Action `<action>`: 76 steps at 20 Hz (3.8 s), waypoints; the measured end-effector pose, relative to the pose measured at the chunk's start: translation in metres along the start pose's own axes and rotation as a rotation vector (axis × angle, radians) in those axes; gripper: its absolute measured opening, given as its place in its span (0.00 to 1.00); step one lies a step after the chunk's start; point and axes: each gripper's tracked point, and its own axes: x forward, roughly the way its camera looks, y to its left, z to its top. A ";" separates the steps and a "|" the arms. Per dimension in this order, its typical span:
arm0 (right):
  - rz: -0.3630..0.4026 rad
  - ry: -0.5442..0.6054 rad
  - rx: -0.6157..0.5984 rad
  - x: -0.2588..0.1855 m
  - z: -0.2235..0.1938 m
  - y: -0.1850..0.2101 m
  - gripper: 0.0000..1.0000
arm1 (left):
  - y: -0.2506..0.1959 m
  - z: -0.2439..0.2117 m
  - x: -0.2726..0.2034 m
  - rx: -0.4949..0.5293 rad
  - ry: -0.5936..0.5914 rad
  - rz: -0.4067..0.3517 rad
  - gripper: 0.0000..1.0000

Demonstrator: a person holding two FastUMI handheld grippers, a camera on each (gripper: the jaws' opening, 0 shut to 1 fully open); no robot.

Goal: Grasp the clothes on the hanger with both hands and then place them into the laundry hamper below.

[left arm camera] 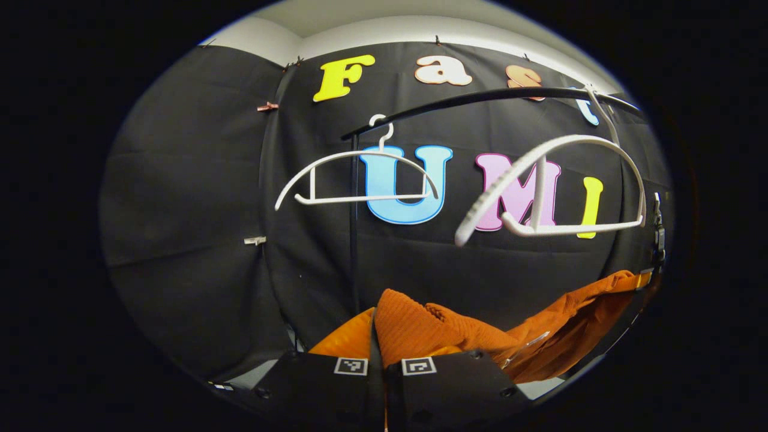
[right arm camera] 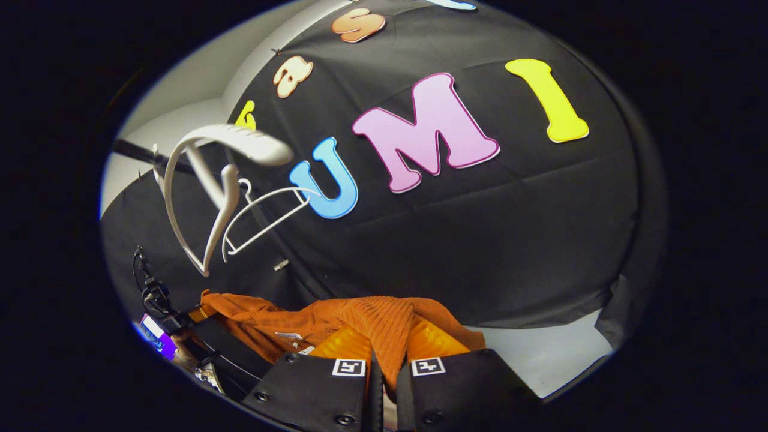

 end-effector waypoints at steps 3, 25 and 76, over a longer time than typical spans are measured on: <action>0.017 0.053 -0.003 -0.005 -0.028 0.023 0.13 | -0.012 -0.015 -0.009 0.018 0.040 -0.034 0.06; -0.008 0.350 -0.283 0.004 -0.151 0.124 0.26 | -0.148 -0.124 -0.043 0.138 0.319 -0.287 0.52; -0.290 -0.342 -0.370 -0.273 -0.103 0.377 0.98 | 0.019 0.068 -0.370 0.064 -0.263 -0.563 0.97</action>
